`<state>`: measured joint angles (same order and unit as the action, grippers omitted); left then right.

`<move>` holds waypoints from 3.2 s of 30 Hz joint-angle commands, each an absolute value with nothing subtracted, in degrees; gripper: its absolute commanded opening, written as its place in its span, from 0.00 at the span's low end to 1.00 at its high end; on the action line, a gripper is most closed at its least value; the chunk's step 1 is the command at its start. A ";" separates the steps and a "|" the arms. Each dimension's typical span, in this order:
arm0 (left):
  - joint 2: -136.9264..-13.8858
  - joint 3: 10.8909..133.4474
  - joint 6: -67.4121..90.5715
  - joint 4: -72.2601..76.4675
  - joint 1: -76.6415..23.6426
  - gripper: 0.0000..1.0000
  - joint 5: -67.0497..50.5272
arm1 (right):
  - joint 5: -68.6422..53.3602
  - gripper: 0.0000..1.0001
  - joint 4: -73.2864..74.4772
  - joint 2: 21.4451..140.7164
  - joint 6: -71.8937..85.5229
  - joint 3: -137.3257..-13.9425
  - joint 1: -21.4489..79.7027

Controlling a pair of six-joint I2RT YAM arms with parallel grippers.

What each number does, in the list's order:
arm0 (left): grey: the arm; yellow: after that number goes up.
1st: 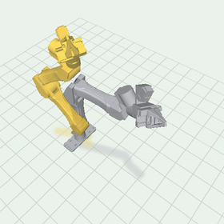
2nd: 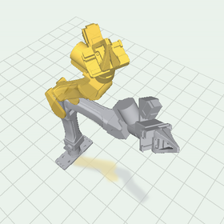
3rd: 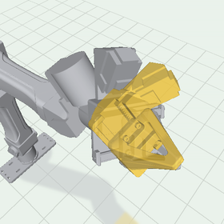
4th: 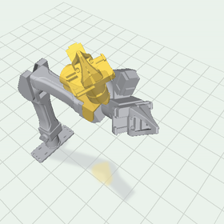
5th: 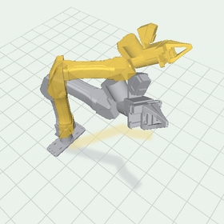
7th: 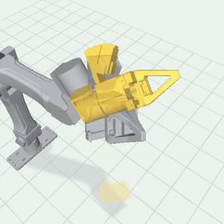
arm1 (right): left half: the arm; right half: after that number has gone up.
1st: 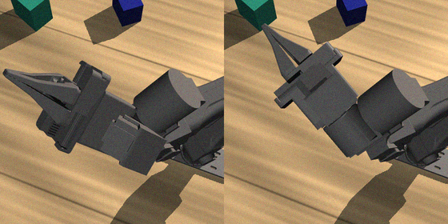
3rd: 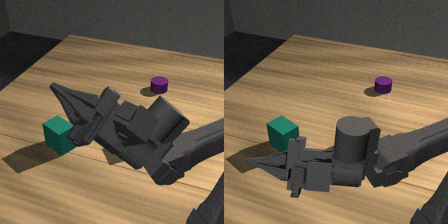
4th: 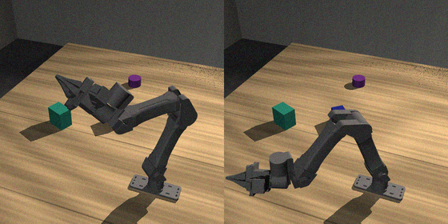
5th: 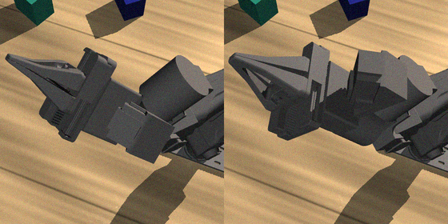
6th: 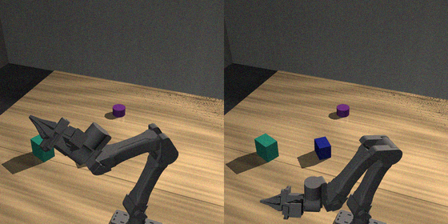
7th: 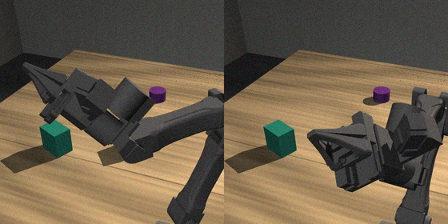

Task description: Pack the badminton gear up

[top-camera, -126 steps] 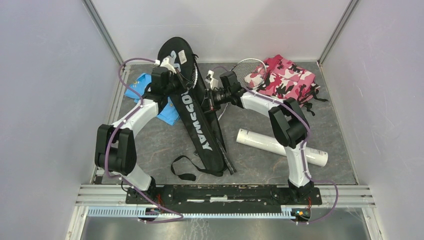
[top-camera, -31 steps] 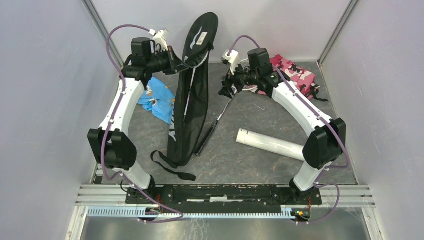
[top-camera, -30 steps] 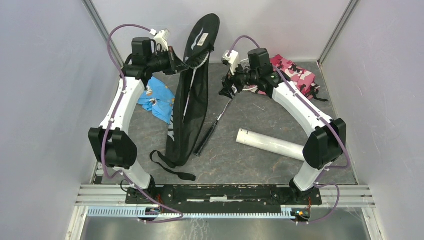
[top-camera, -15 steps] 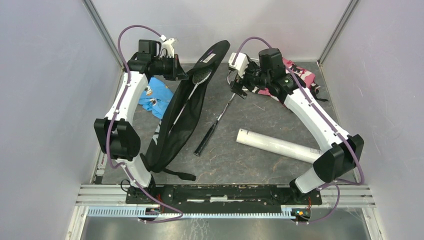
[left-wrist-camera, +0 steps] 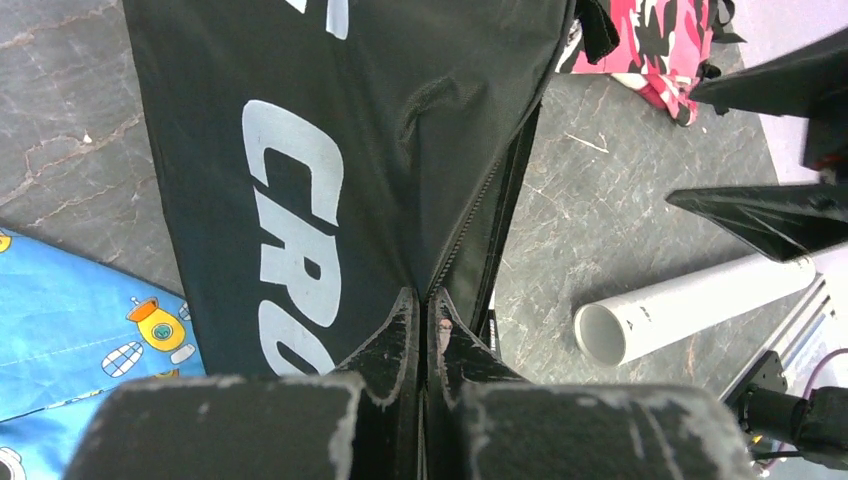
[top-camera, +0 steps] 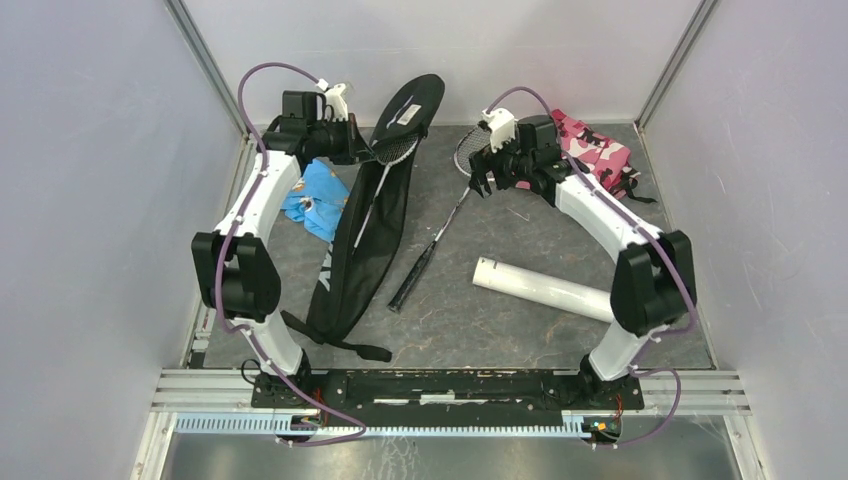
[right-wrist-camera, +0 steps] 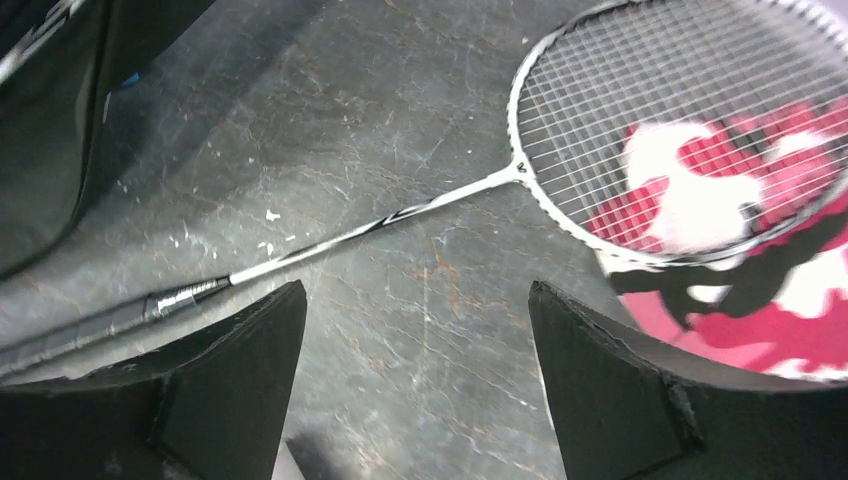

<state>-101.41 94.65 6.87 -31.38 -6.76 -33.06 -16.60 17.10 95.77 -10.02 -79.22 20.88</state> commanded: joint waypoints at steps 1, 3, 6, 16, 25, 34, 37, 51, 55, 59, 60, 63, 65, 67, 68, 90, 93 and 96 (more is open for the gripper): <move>-96.85 92.33 13.20 -22.19 -6.51 0.02 -32.43 | -22.46 0.86 8.09 102.29 5.04 -79.53 19.17; -96.23 90.95 14.21 -20.64 -6.55 0.02 -31.99 | -24.11 0.85 5.99 105.38 8.77 -79.78 18.80; -95.38 89.00 15.22 -18.66 -6.55 0.02 -31.10 | -26.67 0.83 3.26 109.82 14.18 -80.34 18.20; -94.17 85.12 16.36 -15.55 -6.50 0.02 -31.79 | -25.43 0.78 0.43 119.61 22.83 -83.33 17.46; -94.40 84.76 16.76 -14.96 -6.51 0.02 -32.31 | -22.77 0.71 0.44 123.96 25.00 -85.78 17.57; -94.23 84.21 17.66 -14.63 -6.51 0.02 -32.67 | -24.03 0.60 -2.26 128.57 29.11 -85.59 17.44; -94.01 83.81 17.94 -14.44 -6.50 0.02 -32.69 | -24.09 0.55 -2.21 129.92 29.86 -85.87 17.44; -93.36 82.54 18.46 -13.67 -6.50 0.02 -32.71 | -25.95 0.31 -1.36 133.12 32.97 -87.20 16.19; -93.41 82.31 18.28 -13.54 -6.50 0.02 -32.33 | -29.82 0.23 -4.00 132.22 36.58 -86.25 14.96; -93.56 82.59 18.39 -13.50 -6.50 0.02 -32.20 | -34.37 0.14 -7.89 130.63 41.65 -84.84 13.50; -93.52 82.58 18.42 -13.44 -6.50 0.02 -32.13 | -35.51 0.12 -9.39 130.33 43.04 -84.29 13.17; -93.68 82.80 18.50 -13.39 -6.55 0.02 -31.84 | -39.33 0.05 -14.35 129.41 48.13 -82.70 12.40; -93.74 82.86 18.37 -13.37 -6.50 0.02 -31.45 | -41.52 0.01 -16.62 128.87 50.40 -82.49 12.11; -93.89 82.90 18.31 -13.44 -6.51 0.02 -30.90 | -42.72 0.00 -18.40 128.08 52.31 -82.14 12.08; -93.87 82.88 18.28 -13.42 -6.50 0.02 -30.53 | -43.74 0.00 -19.42 127.74 53.46 -82.09 12.14; -93.87 83.19 28.90 -10.70 -5.78 0.02 -11.81 | -50.40 0.00 -28.31 113.87 59.47 -75.42 12.95; -94.75 83.32 31.41 -9.76 -5.56 0.02 -11.47 | -51.22 0.00 -22.62 111.62 53.65 -75.92 13.43; -95.32 83.14 33.17 -8.82 -5.41 0.02 -11.61 | -52.17 0.00 -14.60 109.97 46.64 -76.65 14.34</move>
